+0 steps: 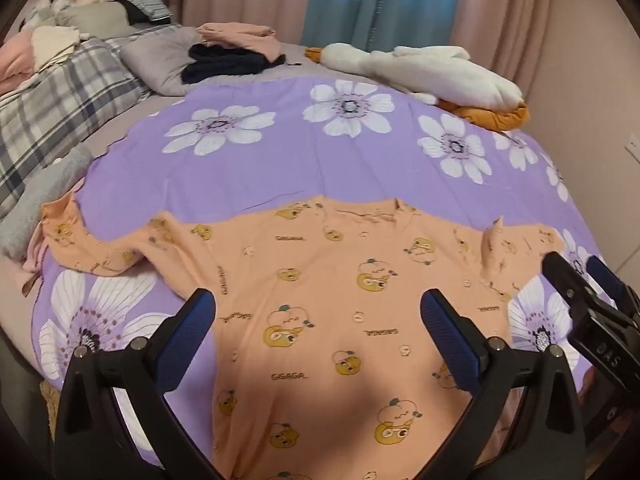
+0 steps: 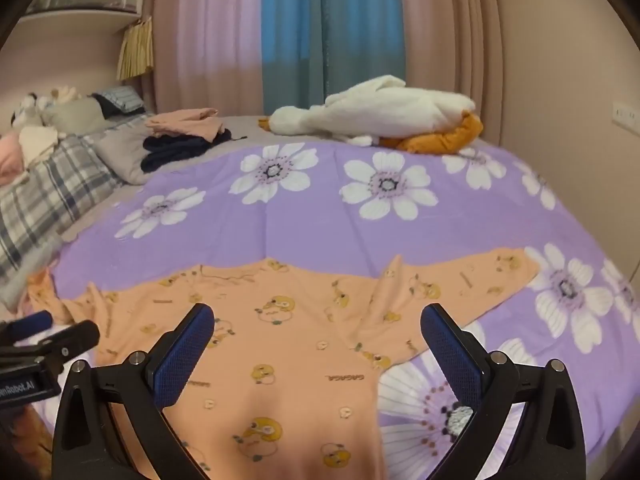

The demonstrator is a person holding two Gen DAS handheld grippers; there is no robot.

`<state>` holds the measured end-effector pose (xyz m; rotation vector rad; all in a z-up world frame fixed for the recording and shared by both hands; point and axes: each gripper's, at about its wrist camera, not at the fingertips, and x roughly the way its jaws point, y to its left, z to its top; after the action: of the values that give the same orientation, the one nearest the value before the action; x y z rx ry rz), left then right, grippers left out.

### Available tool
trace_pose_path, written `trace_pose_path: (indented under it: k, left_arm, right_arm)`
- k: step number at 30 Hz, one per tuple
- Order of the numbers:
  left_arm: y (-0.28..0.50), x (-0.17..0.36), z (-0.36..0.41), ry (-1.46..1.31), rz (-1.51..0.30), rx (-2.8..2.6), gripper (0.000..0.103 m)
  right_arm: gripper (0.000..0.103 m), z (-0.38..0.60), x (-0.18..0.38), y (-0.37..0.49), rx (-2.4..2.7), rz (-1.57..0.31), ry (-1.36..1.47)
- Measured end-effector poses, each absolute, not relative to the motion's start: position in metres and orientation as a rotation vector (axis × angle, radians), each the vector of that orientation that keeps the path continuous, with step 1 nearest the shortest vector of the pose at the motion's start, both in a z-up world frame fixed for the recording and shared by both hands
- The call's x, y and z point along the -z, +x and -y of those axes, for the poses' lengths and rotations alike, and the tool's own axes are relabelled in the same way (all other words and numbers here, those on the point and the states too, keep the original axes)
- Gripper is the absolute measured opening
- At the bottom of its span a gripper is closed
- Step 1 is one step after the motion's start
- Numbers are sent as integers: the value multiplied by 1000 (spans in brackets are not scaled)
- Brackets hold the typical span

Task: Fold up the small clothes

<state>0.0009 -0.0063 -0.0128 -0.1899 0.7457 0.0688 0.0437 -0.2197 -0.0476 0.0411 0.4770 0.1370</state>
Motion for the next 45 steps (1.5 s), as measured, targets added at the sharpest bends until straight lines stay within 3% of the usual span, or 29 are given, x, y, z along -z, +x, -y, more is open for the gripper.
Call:
trace_pose_path:
  k: [45]
  left_arm:
    - [-18,11,-6,-213,-782,-12,102]
  right_arm:
    - [102,210,41,27,-317,-514,147]
